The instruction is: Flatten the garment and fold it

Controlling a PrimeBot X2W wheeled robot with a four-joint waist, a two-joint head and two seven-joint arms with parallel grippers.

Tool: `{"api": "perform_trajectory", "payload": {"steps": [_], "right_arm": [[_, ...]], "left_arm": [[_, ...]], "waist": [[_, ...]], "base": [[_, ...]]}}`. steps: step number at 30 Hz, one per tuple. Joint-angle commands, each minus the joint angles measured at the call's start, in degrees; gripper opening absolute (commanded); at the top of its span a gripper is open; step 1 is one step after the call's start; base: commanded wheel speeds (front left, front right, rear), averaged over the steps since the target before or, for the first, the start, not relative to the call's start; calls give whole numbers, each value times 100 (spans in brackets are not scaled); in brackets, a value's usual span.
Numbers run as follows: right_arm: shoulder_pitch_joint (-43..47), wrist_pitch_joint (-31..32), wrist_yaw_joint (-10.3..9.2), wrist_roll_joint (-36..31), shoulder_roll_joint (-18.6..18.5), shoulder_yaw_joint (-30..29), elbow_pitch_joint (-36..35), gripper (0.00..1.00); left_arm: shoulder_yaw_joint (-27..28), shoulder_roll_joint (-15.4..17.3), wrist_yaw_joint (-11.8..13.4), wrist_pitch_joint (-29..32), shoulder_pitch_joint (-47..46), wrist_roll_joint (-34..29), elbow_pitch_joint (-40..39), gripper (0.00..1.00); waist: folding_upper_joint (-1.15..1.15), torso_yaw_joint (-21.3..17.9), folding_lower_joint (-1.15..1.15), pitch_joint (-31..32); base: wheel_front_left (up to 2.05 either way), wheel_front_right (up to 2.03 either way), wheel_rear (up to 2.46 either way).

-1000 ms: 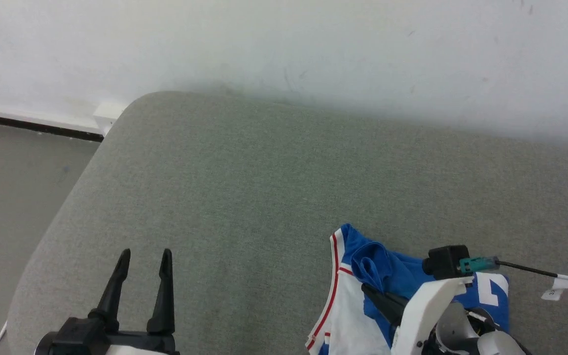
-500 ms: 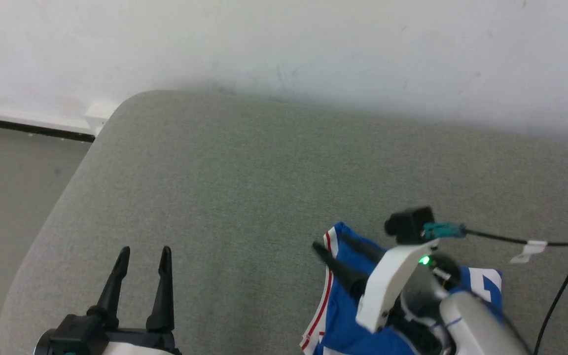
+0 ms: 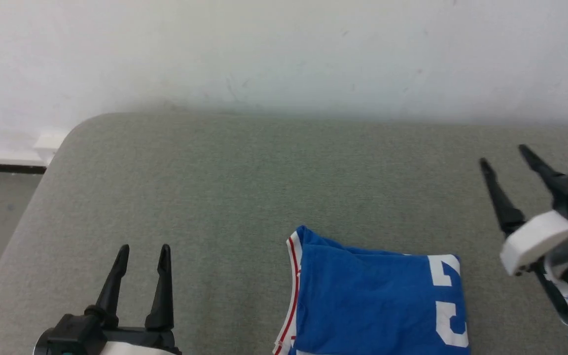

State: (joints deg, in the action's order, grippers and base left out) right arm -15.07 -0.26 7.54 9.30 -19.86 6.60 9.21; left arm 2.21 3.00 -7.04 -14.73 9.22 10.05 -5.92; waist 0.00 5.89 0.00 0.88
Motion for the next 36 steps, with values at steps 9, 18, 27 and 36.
{"api": "perform_trajectory", "payload": {"steps": [9,18,27,36], "right_arm": [[1251,-742,-5,-394,418,-1115,-893,100],[2328,-1177,-5,-795,1321,-1424,-1716,100],[2446,-1291,-5,-854,1540,-1471,-1748,100],[2421,0,-5,-174,997,-1036,-1796,100]], "left_arm": [[-132,-13,-25,-27,-71,71,55,100],[-251,-13,-31,-27,-80,78,141,100],[-280,-13,-34,-27,-146,96,159,100],[-287,-13,-38,-27,-229,97,189,100]], "waist": [[0,-397,0,-22],[0,-412,0,-97],[0,-349,0,-163],[0,-229,0,-317]], "base": [[0,0,0],[0,0,0],[0,0,0],[0,0,0]]}}
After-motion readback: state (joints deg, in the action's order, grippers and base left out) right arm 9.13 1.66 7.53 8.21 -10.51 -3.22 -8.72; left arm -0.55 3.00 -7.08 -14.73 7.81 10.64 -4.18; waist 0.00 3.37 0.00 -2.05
